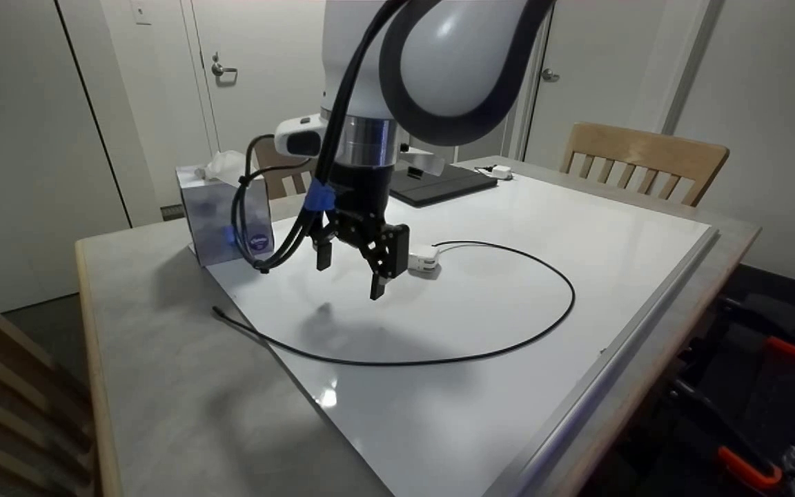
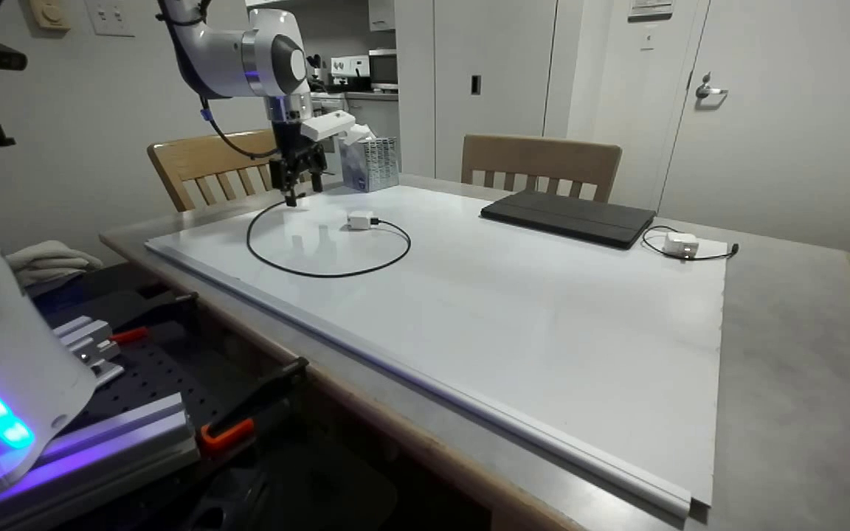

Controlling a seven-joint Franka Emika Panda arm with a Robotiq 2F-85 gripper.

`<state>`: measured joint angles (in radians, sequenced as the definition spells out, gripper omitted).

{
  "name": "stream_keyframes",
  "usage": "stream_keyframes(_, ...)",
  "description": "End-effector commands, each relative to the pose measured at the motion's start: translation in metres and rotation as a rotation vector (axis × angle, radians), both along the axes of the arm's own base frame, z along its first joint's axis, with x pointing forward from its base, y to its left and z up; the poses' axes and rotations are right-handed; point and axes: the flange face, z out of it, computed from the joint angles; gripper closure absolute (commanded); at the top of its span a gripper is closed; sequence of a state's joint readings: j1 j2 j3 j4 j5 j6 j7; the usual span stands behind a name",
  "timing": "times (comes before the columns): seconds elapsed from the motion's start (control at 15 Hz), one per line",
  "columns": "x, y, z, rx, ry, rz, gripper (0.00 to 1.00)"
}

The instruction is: Form a loose circle using the cable

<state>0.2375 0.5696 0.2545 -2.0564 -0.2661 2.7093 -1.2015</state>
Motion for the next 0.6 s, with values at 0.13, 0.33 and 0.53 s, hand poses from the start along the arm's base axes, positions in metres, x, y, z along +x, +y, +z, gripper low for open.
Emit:
stream_keyframes(0.13,0.016,0.039,0.005,0.026,-0.026,-0.094,0.00)
stream_keyframes(0.33,0.028,0.065,0.008,0.048,-0.083,-0.244,0.00)
stream_keyframes(0.53,0.024,0.068,0.013,0.055,-0.089,-0.284,0.00)
